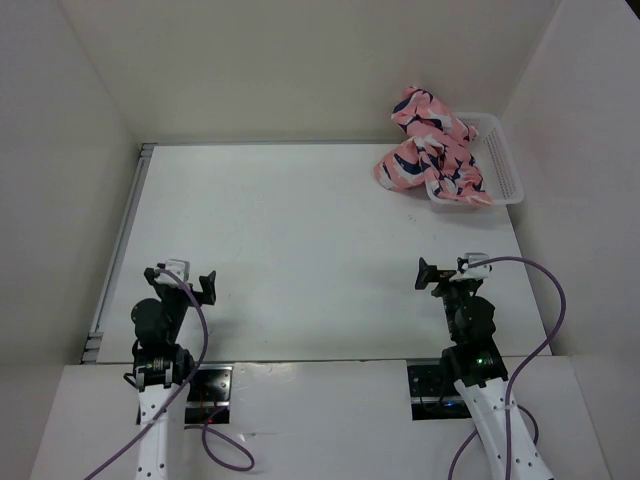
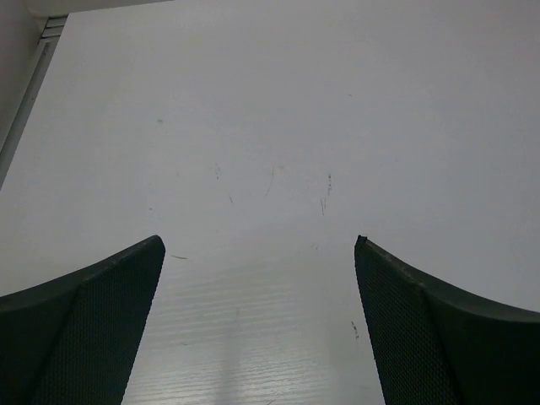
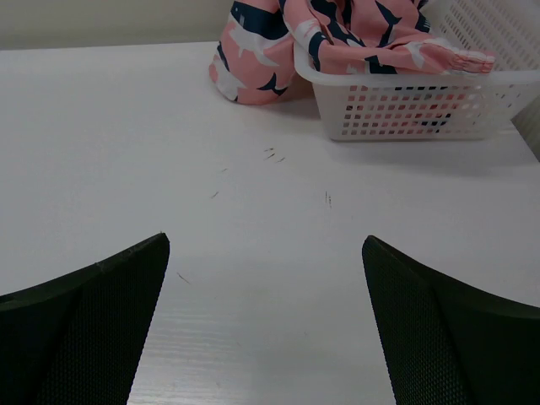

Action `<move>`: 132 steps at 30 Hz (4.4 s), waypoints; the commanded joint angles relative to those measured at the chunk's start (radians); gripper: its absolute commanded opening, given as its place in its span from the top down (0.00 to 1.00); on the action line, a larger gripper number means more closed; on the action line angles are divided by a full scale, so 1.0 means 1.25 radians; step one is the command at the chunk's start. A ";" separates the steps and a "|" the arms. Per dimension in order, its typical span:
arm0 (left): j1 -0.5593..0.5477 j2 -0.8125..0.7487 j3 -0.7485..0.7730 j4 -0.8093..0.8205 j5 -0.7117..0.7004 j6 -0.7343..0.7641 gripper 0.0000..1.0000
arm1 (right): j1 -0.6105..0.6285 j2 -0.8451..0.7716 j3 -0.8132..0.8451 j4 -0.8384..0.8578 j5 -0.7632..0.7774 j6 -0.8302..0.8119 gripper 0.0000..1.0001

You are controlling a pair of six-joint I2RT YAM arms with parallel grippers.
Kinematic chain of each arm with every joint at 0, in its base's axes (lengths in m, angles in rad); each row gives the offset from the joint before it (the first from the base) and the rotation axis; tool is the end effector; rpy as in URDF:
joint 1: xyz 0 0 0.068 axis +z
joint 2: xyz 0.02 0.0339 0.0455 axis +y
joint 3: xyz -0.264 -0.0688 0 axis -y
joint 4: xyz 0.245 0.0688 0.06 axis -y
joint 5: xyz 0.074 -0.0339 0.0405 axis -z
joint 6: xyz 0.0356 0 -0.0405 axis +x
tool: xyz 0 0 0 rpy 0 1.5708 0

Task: Fold and stack the shorts
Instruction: Grab the shorts from the pile

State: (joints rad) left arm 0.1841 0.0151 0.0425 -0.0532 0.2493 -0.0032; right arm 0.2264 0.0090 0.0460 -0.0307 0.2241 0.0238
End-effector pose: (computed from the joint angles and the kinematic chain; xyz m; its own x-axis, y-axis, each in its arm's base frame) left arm 0.1075 0.0111 0.1814 -0.0256 -0.0079 -0.9996 0.0650 0.9978 -0.0096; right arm 0.1064 0.0164 0.1856 0.0061 0.0252 -0.9997 -0.0024 0.9997 0.0252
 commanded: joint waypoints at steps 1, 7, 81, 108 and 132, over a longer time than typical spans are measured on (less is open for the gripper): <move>-0.002 -0.013 -0.014 0.022 0.001 0.003 0.00 | 0.000 -0.013 -0.039 0.017 0.002 -0.003 0.00; -0.002 -0.013 0.022 -0.175 0.414 0.003 0.00 | 0.000 -0.013 -0.039 0.017 0.002 -0.003 0.00; -0.189 1.084 0.837 -0.372 0.224 0.003 0.00 | -0.379 1.334 1.057 -0.419 -0.026 0.347 0.85; -0.189 1.083 0.831 -0.380 0.231 0.003 0.00 | -0.549 1.330 0.930 -0.260 -0.458 0.387 0.22; -0.189 1.090 0.839 -0.380 0.246 0.003 0.00 | -0.549 1.346 0.930 -0.216 -0.378 0.385 0.75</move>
State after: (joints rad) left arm -0.0532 1.3857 1.0714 -0.5259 0.5232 -0.0040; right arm -0.4541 1.6936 1.2171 -0.3527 -0.2764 0.5022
